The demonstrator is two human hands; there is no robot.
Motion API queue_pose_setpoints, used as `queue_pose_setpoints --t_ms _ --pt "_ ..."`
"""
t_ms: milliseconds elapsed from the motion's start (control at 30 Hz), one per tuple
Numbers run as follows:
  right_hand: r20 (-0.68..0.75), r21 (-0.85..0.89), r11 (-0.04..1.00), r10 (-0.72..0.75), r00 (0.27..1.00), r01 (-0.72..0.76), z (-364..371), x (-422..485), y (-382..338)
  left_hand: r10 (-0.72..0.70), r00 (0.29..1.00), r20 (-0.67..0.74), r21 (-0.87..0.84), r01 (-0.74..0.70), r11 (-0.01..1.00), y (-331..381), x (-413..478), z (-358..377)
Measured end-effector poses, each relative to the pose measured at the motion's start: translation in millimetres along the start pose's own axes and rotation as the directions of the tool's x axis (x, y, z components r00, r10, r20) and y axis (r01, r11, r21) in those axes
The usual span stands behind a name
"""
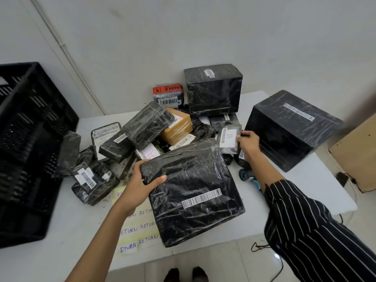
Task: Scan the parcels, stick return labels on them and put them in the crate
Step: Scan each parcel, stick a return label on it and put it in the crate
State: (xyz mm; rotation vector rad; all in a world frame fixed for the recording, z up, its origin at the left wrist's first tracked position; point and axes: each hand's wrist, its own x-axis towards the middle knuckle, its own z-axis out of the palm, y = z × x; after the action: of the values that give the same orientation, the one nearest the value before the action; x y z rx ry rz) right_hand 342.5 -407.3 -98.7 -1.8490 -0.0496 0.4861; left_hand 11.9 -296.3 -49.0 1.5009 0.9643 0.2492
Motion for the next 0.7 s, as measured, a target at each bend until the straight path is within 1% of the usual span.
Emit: queue_pose_setpoints --t_ms 67,100,167,233,267,300,333,367,400,467,500,567,600,633,700 --pt "0.016 -0.028 0.999 0.019 1.000 -0.019 0 4 7 0.019 1.000 0.020 0.031 -0.020 0.999 5 7 9" --pt "0.023 -0.061 0.998 0.005 1.000 -0.004 -5 0 7 0.025 0.999 0.033 0.040 -0.026 0.999 7 10 12" --pt "0.039 -0.200 0.973 -0.104 0.994 0.110 -21 -18 7 0.034 0.998 0.058 0.055 -0.038 0.998 11 19 18" --pt "0.019 -0.375 0.886 -0.285 0.958 0.271 -45 -40 17 0.033 0.996 0.077 0.070 -0.039 0.997 15 27 21" --pt "-0.021 -0.455 0.832 -0.367 0.930 0.318 -58 -52 27 0.031 0.996 0.083 0.072 -0.037 0.997 17 31 23" --pt "-0.075 -0.533 0.784 -0.419 0.905 0.319 -68 -60 40 0.032 0.995 0.090 0.070 -0.038 0.997 19 34 25" --pt "-0.127 -0.606 0.746 -0.434 0.892 0.277 -79 -70 51 0.035 0.994 0.099 0.067 -0.042 0.997 21 37 27" --pt "-0.162 -0.659 0.723 -0.405 0.900 0.207 -86 -75 64 0.038 0.994 0.107 0.066 -0.046 0.997 22 41 29" --pt "-0.175 -0.696 0.707 -0.338 0.925 0.127 -92 -81 76 0.039 0.993 0.110 0.067 -0.046 0.997 23 44 31" --pt "-0.136 -0.750 0.662 -0.149 0.979 -0.004 -100 -84 95 0.035 0.992 0.122 0.074 -0.044 0.996 25 51 33" --pt "-0.097 -0.783 0.621 -0.072 0.993 -0.032 -101 -84 101 0.031 0.991 0.133 0.080 -0.042 0.996 27 55 33" --pt "-0.027 -0.826 0.563 0.007 1.000 -0.026 -102 -84 106 0.020 0.987 0.160 0.090 -0.035 0.995 29 61 32" --pt "-0.009 -0.822 0.570 0.019 1.000 -0.018 -102 -83 105 0.017 0.985 0.173 0.095 -0.034 0.995 30 64 32" --pt "0.002 -0.800 0.600 0.025 1.000 -0.013 -102 -83 105 0.012 0.983 0.182 0.103 -0.031 0.994 32 65 32" --pt "0.004 -0.712 0.702 0.015 1.000 -0.008 -105 -88 101 0.009 0.982 0.187 0.129 -0.034 0.991 33 68 34"
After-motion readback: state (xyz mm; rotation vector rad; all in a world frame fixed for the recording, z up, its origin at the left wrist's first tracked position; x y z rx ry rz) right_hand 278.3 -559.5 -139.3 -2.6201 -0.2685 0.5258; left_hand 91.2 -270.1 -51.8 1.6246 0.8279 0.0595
